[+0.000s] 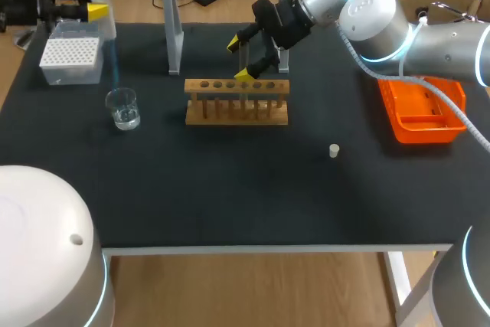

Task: Invert the test tube, pick up the pipette, mount the tip to pipette, aspirate from beaker and dispense into the tube, eject the tip, return the pipette, and cap with the stopper.

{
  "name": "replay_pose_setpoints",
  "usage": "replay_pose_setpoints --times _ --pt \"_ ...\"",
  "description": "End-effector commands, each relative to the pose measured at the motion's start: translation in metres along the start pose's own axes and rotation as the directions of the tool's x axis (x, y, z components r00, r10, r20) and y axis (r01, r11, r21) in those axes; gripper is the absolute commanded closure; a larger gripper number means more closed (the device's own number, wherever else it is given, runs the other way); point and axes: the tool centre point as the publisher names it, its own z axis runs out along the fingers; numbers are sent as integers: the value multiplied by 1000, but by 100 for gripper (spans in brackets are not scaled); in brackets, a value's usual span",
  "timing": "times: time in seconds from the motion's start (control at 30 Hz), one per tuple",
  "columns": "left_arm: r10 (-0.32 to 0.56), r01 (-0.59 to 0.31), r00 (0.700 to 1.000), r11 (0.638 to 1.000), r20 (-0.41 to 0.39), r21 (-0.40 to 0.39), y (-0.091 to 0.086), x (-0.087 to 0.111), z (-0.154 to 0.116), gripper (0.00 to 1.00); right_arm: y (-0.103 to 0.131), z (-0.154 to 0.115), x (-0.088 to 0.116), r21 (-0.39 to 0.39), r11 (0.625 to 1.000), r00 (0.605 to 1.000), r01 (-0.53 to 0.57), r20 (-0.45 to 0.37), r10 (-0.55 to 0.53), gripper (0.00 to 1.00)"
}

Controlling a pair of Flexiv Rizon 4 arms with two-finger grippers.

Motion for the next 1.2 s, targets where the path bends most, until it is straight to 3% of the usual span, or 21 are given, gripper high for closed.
replay_pose_setpoints --times 0.03,0.2,0.37,0.5,0.8,1.2 --pt "-6 5 1000 999 -24 -36 -35 -7 10 100 0 -1 0 2 1000 1000 0 -2 0 0" --pt "-25 21 997 999 -73 -49 -77 -14 35 100 0 -1 0 2 1000 1000 0 -2 0 0" --pt "30 -31 992 1000 -122 -7 -118 -18 62 100 0 -1 0 2 1000 1000 0 -2 0 0" --pt "34 -35 985 999 -167 -1 -141 -19 88 100 0 -1 0 2 1000 1000 0 -2 0 0" --pt "15 -11 968 1000 -252 18 -162 -14 139 100 0 -1 0 2 1000 1000 0 -2 0 0" --pt "16 0 953 999 -303 53 -166 -5 177 100 0 -1 0 2 1000 1000 0 -2 0 0"
